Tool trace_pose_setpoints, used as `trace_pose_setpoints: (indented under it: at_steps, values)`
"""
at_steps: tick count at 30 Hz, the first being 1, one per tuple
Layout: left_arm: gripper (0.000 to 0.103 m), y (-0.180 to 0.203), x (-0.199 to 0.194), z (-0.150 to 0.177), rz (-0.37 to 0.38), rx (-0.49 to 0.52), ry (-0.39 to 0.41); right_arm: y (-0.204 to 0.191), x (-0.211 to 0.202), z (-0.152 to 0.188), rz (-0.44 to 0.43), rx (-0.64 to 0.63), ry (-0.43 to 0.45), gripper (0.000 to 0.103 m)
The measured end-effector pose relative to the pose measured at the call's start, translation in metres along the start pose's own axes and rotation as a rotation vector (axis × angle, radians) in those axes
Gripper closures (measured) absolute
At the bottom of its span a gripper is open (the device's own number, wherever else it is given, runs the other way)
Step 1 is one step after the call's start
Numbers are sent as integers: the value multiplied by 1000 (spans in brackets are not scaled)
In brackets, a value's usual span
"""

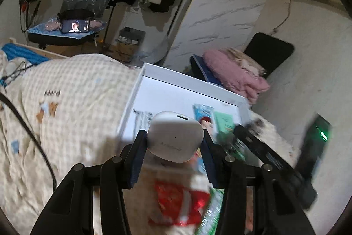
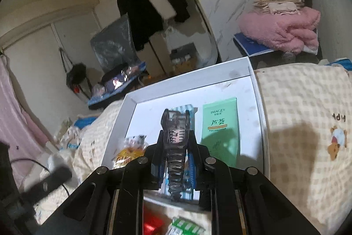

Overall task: Organize objects
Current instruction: 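Lower the comb and white case into the tray and open both tools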

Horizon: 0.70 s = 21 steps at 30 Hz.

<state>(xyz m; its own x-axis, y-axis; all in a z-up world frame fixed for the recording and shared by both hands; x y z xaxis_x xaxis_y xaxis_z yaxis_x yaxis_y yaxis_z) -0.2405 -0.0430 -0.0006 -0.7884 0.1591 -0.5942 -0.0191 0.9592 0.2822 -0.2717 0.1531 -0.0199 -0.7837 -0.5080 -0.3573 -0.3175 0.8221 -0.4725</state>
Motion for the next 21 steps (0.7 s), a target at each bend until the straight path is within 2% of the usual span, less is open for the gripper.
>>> trace_pose_setpoints:
  at_steps: [4,6,11,15,18,20,21]
  values:
    - [51,-9,40,-2,0,-26,-58,-3,-1,6,7,-64,54,84]
    - [51,-14,53,4,-34,-27,-87,-7,1,7,19,-94,57,84]
    - [51,-21,60,12,-37,-47,-118,-20,7,12,78,-187,33,83]
    - [51,-19,56,13,-86,-17,-94,-27,11,17,138,-269,41,82]
    - [48,-18,53,14,-55,-19,-89,-28,12,17,131,-295,47,82]
    - [38,-17,50,15,-48,-15,-72,-31,14,19,149,-328,42,76]
    - [37,-16,49,15,-46,-13,-64,-31,16,21,160,-337,27,56]
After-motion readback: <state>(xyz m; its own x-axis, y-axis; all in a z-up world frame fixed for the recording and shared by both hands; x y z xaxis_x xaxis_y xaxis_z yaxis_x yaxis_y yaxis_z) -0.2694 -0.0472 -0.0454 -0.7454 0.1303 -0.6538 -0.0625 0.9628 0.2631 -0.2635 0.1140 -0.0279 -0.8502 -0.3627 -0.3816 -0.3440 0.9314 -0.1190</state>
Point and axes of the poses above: each gripper's, at about its wrist camera, not at the fingertips, and x roughly the way its jaws point, y to its right, z to its underside, the point moved 3 cm from there along x, roughly the way its jaws point, and after that the axes turned 11 degrees about -z, right-handed, at the moved point
